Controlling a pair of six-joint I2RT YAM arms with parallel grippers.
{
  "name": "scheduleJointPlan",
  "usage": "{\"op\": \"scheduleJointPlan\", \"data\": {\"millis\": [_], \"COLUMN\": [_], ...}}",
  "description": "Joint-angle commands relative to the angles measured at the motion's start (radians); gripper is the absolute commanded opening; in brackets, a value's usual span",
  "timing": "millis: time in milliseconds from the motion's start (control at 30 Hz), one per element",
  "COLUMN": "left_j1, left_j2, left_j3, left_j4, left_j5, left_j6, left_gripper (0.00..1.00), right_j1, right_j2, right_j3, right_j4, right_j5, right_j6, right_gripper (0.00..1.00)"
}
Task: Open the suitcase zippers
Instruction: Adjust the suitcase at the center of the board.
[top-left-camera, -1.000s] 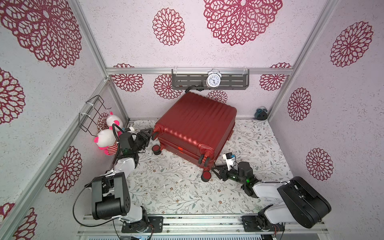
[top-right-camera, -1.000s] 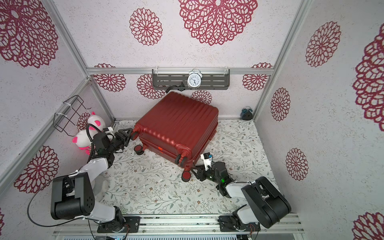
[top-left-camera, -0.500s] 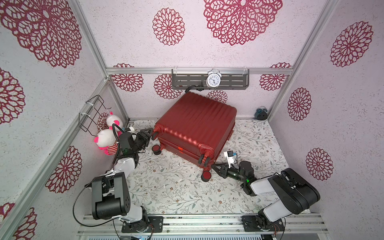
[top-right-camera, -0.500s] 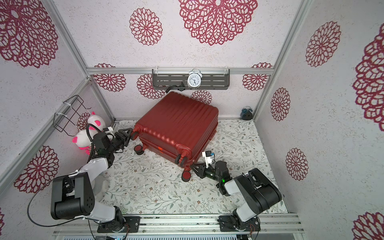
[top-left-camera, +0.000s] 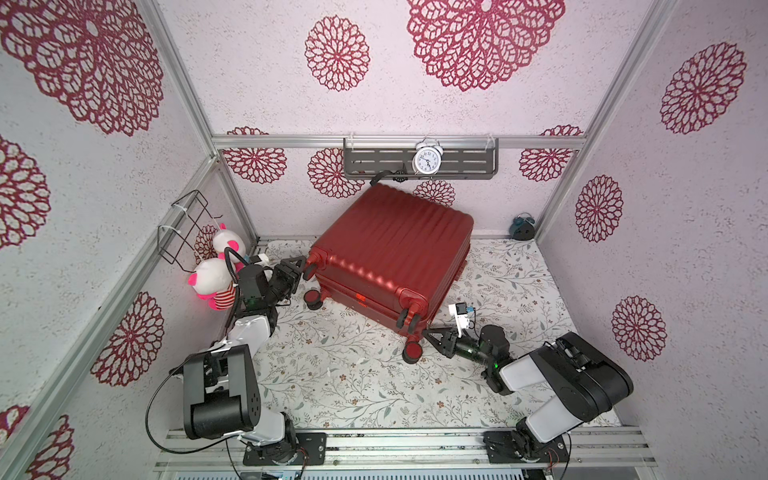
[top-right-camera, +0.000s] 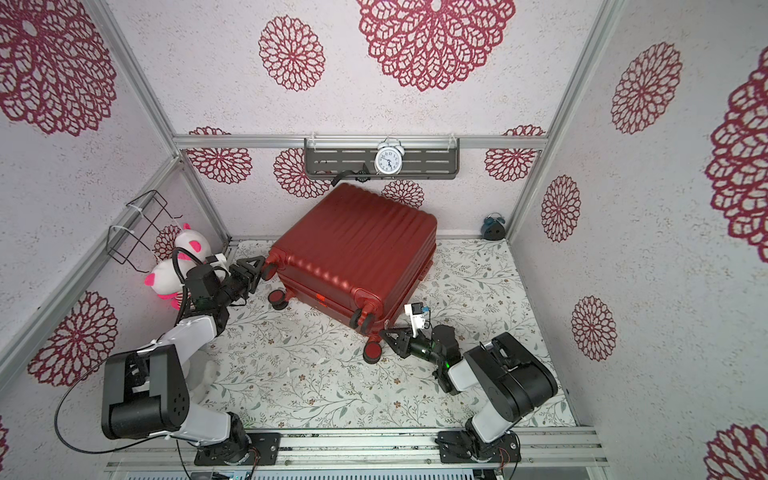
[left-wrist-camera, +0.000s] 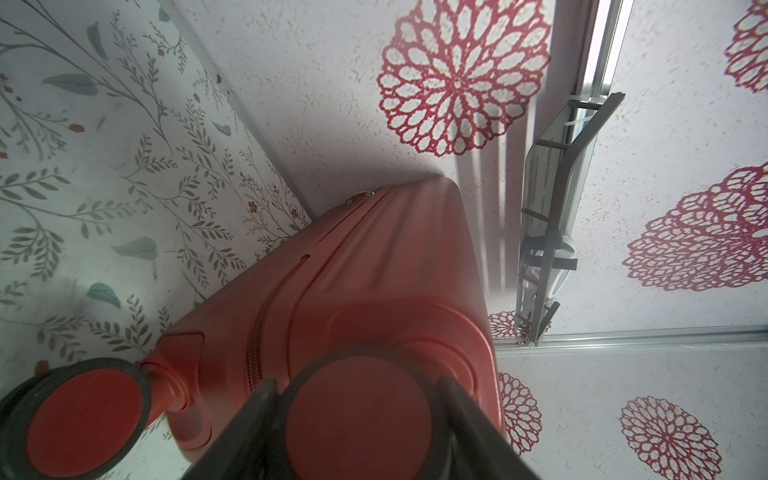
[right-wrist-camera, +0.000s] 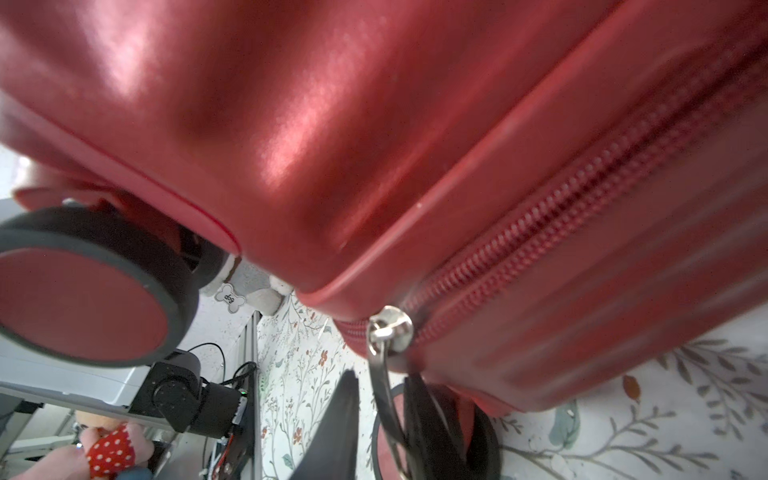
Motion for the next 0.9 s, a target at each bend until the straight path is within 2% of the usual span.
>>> {"op": "scheduleJointPlan", "data": {"millis": [0, 33, 333, 733, 867], "left_j1": [-0.001, -0.003, -0.029, -0.061, -0.082], "left_j2": [-0.01, -0.01, -0.03, -0.061, -0.07], "left_j3": [-0.011, -0.011, -0.039, -0.082, -0.09], "left_j4": [0.002, 0.002, 0.001, 0.01, 0.008], "left_j5": [-0.005, -0.006, -0.031, -0.073, -0.089], "left_j6": [0.009, 0.009, 0.013, 0.008, 0.008], "left_gripper": [0.34, 0.34, 0.34, 0.34, 0.34], "right_j1": [0.002, 0.003, 0.035, 0.18, 0.198], "right_j2": [0.013, 0.021, 0.087, 0.096, 0.103], "right_j3": [0.009, 0.01, 0.001, 0.008, 0.011], "right_j4": [0.069, 0.071, 0.195, 0.218, 0.258], "right_j5": [-0.014, -0.011, -0.034, 0.076, 0.051], "right_j6": [0.01, 0.014, 0.081, 0.018, 0.021], "right_gripper": [0.06, 0.0, 0.0, 0.0, 0.0]}}
